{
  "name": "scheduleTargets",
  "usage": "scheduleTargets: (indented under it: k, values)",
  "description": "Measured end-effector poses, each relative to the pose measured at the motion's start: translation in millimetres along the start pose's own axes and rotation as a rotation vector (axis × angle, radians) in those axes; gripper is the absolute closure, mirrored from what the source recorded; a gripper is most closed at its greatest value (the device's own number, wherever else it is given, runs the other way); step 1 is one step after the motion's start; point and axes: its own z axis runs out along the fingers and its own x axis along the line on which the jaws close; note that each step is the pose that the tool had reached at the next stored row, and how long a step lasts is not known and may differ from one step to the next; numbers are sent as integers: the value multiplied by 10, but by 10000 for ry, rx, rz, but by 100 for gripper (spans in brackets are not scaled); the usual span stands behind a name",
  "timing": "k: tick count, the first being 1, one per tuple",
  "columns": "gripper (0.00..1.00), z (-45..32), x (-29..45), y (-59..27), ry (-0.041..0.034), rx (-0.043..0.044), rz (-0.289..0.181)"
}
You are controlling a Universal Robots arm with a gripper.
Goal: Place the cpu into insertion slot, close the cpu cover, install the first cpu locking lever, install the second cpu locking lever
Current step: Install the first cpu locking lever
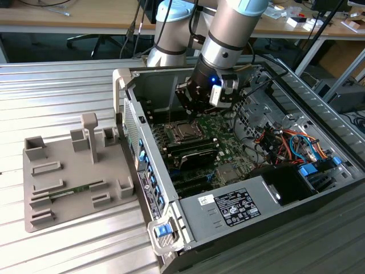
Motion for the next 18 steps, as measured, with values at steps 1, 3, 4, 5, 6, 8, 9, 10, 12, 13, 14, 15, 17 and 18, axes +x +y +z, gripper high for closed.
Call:
scheduleTargets:
  k: [1, 3, 4, 5, 6, 8, 9, 10, 12, 13, 14, 15, 17, 18]
  values:
    - [89, 0, 0, 0, -2, 6, -71]
    - [89, 0, 0, 0, -6, 22, -260]
    - [89, 0, 0, 0, -8, 32, -390]
    - [89, 0, 0, 0, -11, 40, -482]
    - [89, 0, 0, 0, -12, 48, -585]
    - [89, 0, 0, 0, -17, 64, -796]
    - [89, 0, 0, 0, -17, 69, -875]
    - [89, 0, 0, 0, -18, 72, -988]
    - [89, 0, 0, 0, -14, 63, -1101]
    - [89, 0, 0, 0, -9, 57, -1228]
    - [89, 0, 0, 0, -8, 57, -1347]
    - [89, 0, 0, 0, -7, 60, -1444]
    - [89, 0, 0, 0, -7, 60, -1557]
    - [89, 0, 0, 0, -6, 61, -1627]
